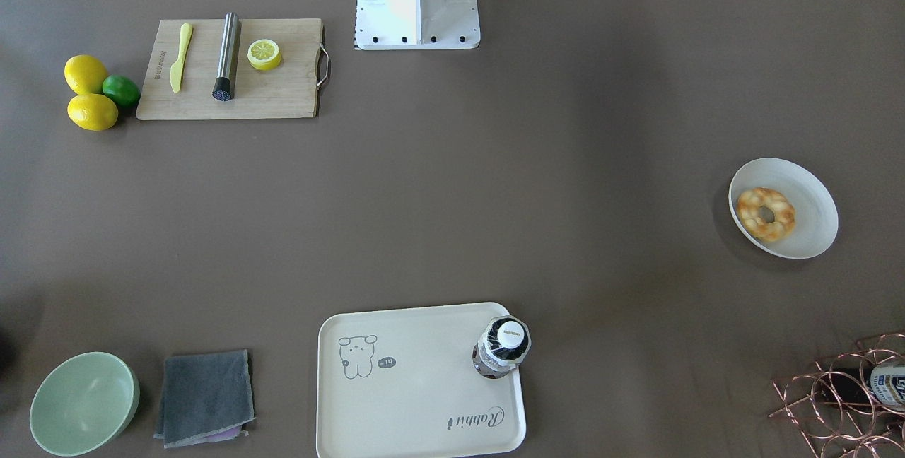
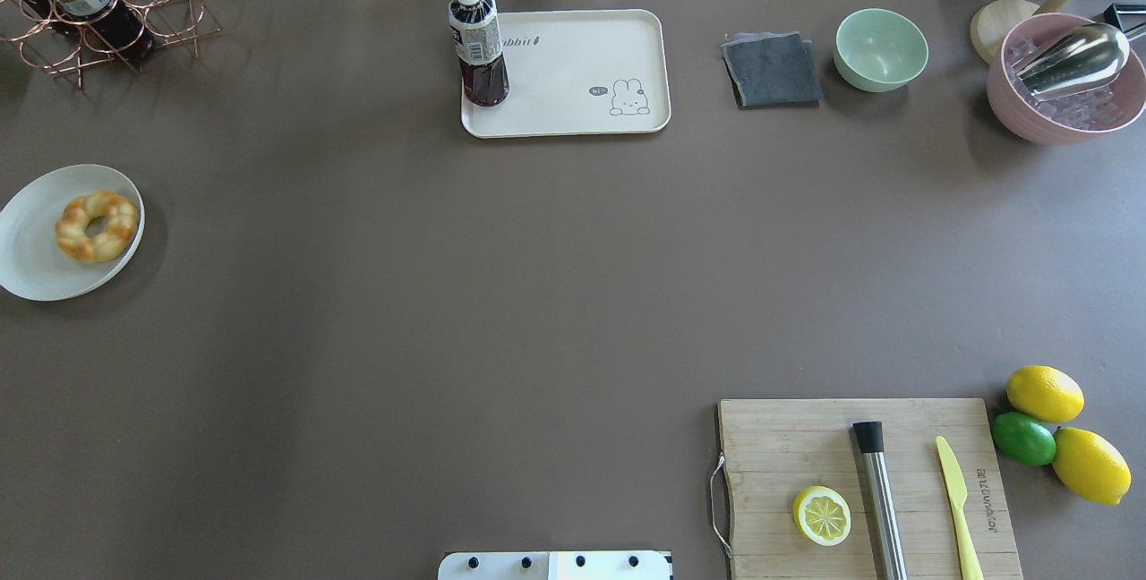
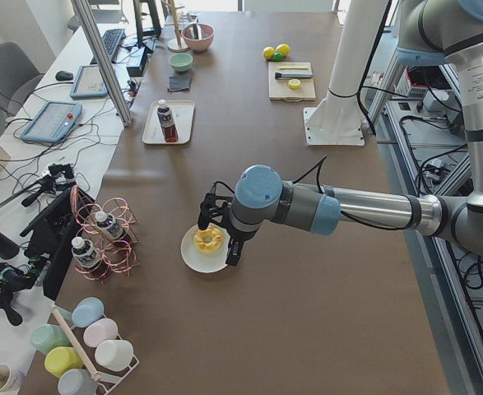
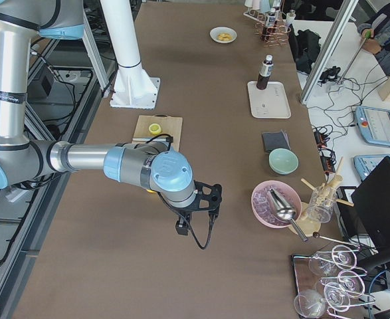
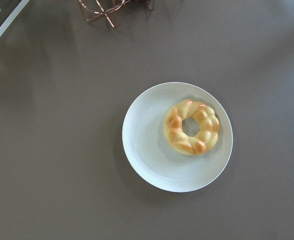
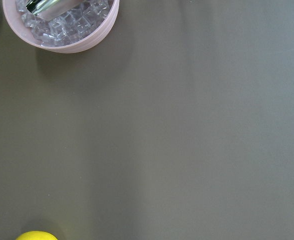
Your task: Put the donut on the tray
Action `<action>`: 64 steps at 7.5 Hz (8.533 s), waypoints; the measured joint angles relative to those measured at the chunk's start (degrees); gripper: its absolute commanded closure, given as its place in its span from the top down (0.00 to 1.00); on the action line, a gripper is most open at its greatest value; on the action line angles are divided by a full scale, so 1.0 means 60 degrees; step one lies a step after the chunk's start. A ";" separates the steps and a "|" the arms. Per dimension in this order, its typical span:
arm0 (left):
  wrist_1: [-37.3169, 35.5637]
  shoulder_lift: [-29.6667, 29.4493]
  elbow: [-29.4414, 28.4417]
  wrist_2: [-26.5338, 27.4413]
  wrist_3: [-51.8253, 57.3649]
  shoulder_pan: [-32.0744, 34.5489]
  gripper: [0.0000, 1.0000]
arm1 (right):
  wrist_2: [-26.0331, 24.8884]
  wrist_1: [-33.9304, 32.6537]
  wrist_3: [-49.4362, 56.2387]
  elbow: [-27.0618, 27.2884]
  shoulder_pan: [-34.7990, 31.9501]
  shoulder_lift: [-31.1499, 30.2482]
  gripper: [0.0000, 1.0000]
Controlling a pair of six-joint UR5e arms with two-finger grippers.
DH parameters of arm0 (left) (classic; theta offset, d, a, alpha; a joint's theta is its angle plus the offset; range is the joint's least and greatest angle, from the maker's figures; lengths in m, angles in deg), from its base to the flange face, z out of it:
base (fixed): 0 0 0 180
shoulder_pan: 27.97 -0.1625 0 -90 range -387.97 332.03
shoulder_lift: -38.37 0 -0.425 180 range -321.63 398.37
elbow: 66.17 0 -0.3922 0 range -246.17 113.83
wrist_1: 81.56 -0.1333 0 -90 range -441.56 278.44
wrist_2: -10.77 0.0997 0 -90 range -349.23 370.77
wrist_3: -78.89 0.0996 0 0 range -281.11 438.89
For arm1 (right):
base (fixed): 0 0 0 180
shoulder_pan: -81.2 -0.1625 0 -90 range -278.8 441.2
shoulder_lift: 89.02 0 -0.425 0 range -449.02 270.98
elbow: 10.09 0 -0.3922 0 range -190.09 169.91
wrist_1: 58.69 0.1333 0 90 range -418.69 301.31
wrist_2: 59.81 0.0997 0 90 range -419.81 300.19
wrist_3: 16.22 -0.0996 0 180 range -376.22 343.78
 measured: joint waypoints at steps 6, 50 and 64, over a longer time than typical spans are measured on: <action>0.0005 -0.0001 -0.0185 0.0704 -0.0031 0.0067 0.98 | 0.0041 0.0047 0.0073 -0.0005 -0.0028 -0.0398 1.00; 0.3573 -0.5616 -0.1521 -0.0124 -1.2191 -0.6246 0.00 | 0.1104 0.1462 -0.7150 0.0969 0.4754 0.2816 1.00; 0.2174 -0.9269 -0.1162 0.5464 -1.5599 -1.0533 0.00 | -0.1251 0.4009 -1.5571 0.1545 0.9557 0.5153 0.00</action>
